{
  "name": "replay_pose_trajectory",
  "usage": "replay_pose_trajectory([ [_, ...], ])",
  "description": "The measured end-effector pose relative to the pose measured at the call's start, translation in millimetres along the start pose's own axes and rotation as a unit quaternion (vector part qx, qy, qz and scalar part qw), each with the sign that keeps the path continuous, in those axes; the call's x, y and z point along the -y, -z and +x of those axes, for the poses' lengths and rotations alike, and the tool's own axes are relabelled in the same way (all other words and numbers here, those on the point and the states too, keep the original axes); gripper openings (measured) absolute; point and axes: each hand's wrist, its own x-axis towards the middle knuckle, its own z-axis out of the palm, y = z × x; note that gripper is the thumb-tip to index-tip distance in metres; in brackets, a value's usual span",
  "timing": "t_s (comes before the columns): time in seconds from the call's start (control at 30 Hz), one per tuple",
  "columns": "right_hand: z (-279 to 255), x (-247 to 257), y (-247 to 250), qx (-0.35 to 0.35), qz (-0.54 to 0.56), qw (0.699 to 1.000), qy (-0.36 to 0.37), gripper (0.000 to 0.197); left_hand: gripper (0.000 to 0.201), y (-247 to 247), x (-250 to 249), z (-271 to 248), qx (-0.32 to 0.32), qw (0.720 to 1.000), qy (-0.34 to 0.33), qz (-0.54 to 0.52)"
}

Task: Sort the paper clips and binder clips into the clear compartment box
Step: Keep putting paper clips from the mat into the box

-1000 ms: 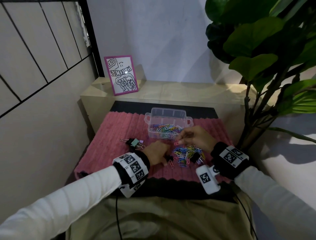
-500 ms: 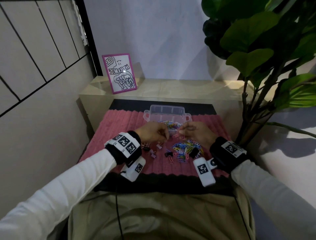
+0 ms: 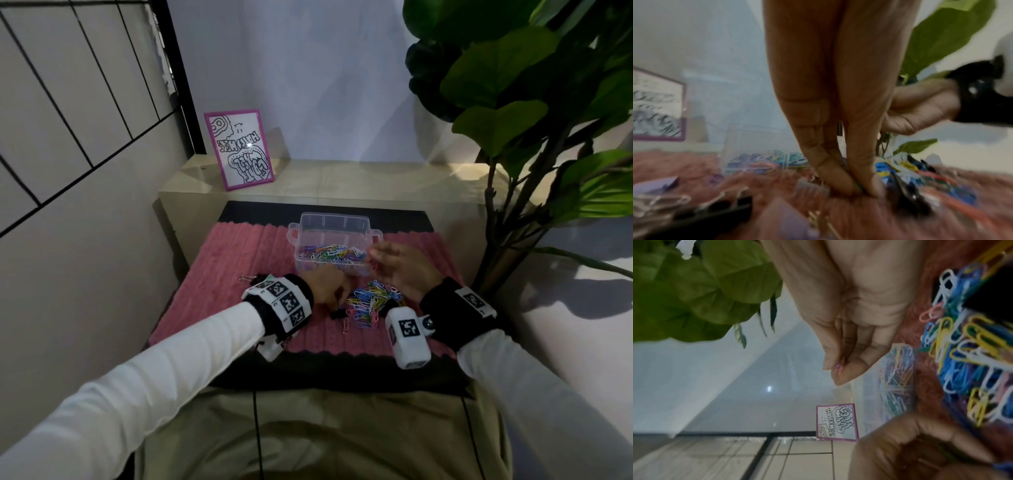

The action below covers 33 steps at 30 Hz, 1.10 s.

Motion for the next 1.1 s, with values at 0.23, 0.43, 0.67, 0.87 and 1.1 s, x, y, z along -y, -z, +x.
replay_pose_trajectory([
  [0.23, 6.2, 5.4, 7.1, -0.009, 0.011, 0.999, -0.038, 0.01, 0.008, 31.2, 33.3, -20.7, -0.058, 0.973, 0.014, -0.225],
  [0.43, 42.4, 32.9, -18.6, 0.001, -0.181, 0.983, -0.016, 0.011, 0.013, 73.5, 53.3, -10.2, -0.177, 0.962, 0.08, -0.191],
  [0.67, 71.2, 28.6, -33.0, -0.045, -0.473, 0.88, -0.004, 0.013, 0.028, 62.9, 60.3, -2.1, -0.123, 0.981, 0.09, -0.122],
  [0.87, 40.1, 26.5, -34.4, 0.008, -0.575, 0.809, 0.122, 0.032, 0.029, 57.0, 64.6, -24.0, -0.247, 0.936, 0.055, -0.246],
  [1.1, -2.5, 6.5, -27.4, 0.182, -0.674, 0.709, 0.098, 0.027, 0.021, 22.2, 28.1, -32.6, -0.05, 0.966, 0.015, -0.252],
])
